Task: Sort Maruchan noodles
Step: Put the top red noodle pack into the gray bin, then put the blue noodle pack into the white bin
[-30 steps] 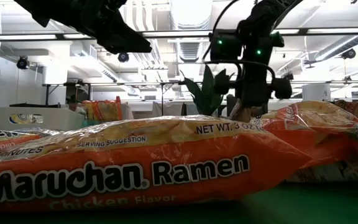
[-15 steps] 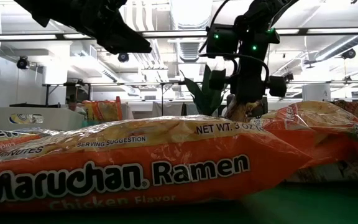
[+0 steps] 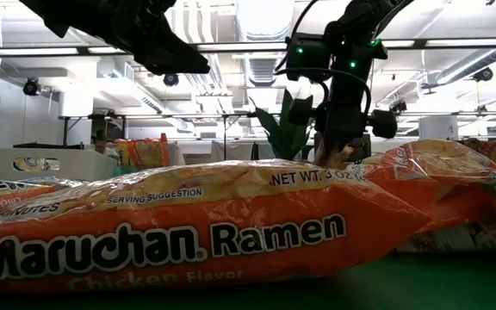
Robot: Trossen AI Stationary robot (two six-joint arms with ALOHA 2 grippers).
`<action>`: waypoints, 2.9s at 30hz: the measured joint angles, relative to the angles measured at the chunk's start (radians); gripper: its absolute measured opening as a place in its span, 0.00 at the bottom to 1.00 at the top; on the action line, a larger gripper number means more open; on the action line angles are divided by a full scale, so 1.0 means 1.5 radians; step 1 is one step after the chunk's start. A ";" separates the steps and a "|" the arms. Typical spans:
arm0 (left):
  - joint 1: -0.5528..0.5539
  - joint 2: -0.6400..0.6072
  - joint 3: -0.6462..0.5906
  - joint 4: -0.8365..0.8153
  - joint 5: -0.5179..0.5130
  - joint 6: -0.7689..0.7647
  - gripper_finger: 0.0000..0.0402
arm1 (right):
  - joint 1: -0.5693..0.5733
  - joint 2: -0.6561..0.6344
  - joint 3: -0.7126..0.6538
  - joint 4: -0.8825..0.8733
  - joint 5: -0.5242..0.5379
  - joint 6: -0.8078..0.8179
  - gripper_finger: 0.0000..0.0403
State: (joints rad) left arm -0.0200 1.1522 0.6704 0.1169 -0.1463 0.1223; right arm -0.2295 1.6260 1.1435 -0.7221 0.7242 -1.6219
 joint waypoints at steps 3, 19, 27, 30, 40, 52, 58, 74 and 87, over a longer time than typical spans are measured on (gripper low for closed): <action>0.000 0.000 0.000 0.000 0.000 0.000 0.41 | 0.000 0.000 0.000 0.002 -0.003 0.002 0.20; 0.000 0.000 0.000 0.002 0.001 0.000 0.41 | 0.002 0.001 0.000 0.025 -0.019 0.007 0.39; 0.000 0.000 0.000 0.001 0.001 -0.001 0.41 | 0.015 -0.004 0.018 0.037 0.054 0.012 0.45; 0.000 0.000 0.000 0.001 0.001 -0.002 0.41 | 0.024 -0.018 0.037 0.037 0.043 0.034 0.45; 0.000 0.002 0.000 -0.002 0.000 -0.012 0.41 | 0.071 -0.045 0.149 0.010 0.041 0.362 0.43; 0.000 0.036 0.000 -0.026 0.000 -0.083 0.41 | 0.127 -0.077 0.212 -0.100 -0.382 1.090 0.32; 0.000 0.061 0.031 -0.184 0.022 -0.197 0.41 | 0.208 -0.077 0.122 0.001 -0.484 1.116 0.27; -0.112 0.323 0.266 -0.800 0.020 -0.490 0.30 | 0.264 -0.077 0.040 0.163 -0.481 1.067 0.13; -0.131 0.412 0.346 -0.652 -0.053 -0.297 0.17 | 0.264 -0.077 0.025 0.178 -0.482 1.056 0.13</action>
State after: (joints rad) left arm -0.2171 1.7701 1.1898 -0.8611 -0.2251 -0.3240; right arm 0.1661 1.5108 1.1812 -0.4553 0.0013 -0.0376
